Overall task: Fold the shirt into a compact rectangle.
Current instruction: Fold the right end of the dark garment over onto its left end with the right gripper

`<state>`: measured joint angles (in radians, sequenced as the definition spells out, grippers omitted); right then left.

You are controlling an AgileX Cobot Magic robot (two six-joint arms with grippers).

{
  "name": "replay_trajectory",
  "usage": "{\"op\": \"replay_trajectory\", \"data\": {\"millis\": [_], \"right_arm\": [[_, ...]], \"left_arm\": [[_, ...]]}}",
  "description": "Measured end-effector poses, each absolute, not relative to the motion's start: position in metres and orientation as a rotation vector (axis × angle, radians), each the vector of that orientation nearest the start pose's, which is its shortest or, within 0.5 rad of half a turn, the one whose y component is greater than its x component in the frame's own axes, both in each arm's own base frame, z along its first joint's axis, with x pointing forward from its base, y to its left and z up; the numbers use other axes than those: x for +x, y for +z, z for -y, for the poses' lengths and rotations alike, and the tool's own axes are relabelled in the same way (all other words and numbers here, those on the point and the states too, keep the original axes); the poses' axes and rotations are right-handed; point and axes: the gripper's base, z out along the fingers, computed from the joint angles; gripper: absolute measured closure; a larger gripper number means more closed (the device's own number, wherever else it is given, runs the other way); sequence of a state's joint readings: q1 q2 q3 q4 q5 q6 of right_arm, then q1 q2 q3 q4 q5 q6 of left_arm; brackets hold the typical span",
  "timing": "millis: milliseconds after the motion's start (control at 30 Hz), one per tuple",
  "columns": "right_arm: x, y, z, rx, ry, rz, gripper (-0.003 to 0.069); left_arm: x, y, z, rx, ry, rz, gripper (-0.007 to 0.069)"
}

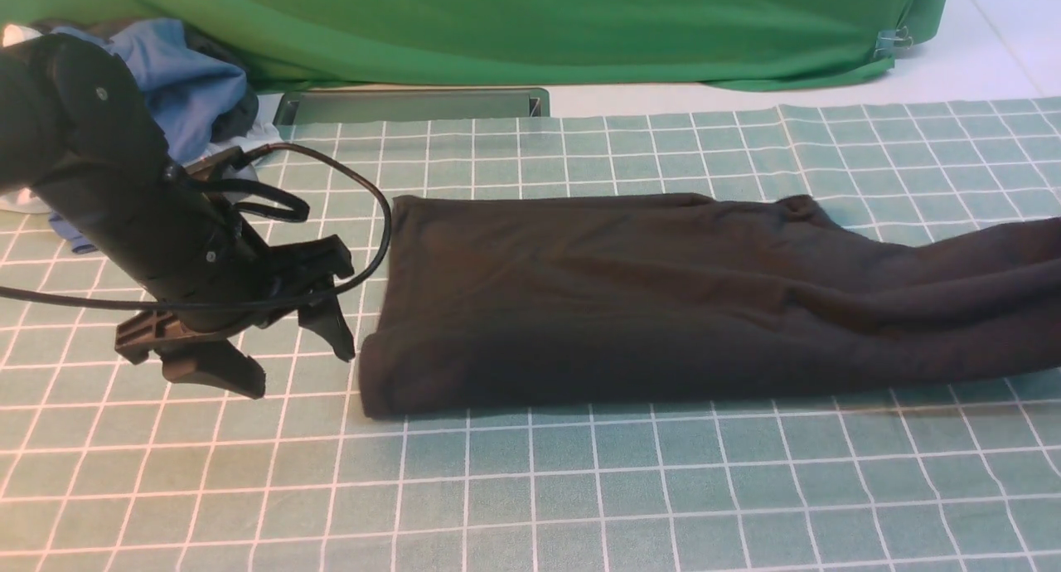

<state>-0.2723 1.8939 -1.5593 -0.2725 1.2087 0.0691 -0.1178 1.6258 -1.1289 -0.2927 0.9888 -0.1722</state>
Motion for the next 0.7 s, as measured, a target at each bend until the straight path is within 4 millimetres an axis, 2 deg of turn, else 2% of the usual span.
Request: {"op": "replay_trajectory", "data": {"millis": [67, 167, 267, 367, 433, 533, 567, 600, 700], "right_arm": [[0.360, 0.267, 0.122, 0.409, -0.404, -2.961, 0.0592], [0.354, 0.292, 0.104, 0.399, -0.362, -2.892, 0.0592], [0.352, 0.311, 0.074, 0.341, -0.300, -2.841, 0.0592], [0.351, 0.320, 0.039, 0.269, -0.196, -2.820, 0.0592], [0.354, 0.323, -0.010, 0.162, -0.037, -2.806, 0.0592], [0.356, 0.326, -0.064, 0.039, 0.138, -2.740, 0.0592], [0.356, 0.326, -0.067, 0.030, 0.143, -2.733, 0.0592], [0.355, 0.329, -0.094, -0.018, 0.235, -2.682, 0.0592], [0.349, 0.334, -0.153, -0.101, 0.415, -2.554, 0.0592]], "left_arm": [[0.305, 0.236, 0.058, -0.269, -0.417, -2.967, 0.0067], [0.306, 0.238, 0.058, -0.241, -0.413, -2.961, 0.0072], [0.311, 0.247, 0.059, -0.199, -0.415, -2.933, 0.0118], [0.318, 0.260, 0.060, -0.174, -0.421, -2.888, 0.0217], [0.326, 0.282, 0.060, -0.125, -0.412, -2.842, 0.0368], [0.330, 0.302, 0.060, -0.055, -0.397, -2.819, 0.0526], [0.330, 0.303, 0.060, -0.048, -0.394, -2.817, 0.0535], [0.331, 0.312, 0.059, -0.032, -0.392, -2.806, 0.0575], [0.334, 0.326, 0.059, -0.005, -0.384, -2.777, 0.0610]]}}
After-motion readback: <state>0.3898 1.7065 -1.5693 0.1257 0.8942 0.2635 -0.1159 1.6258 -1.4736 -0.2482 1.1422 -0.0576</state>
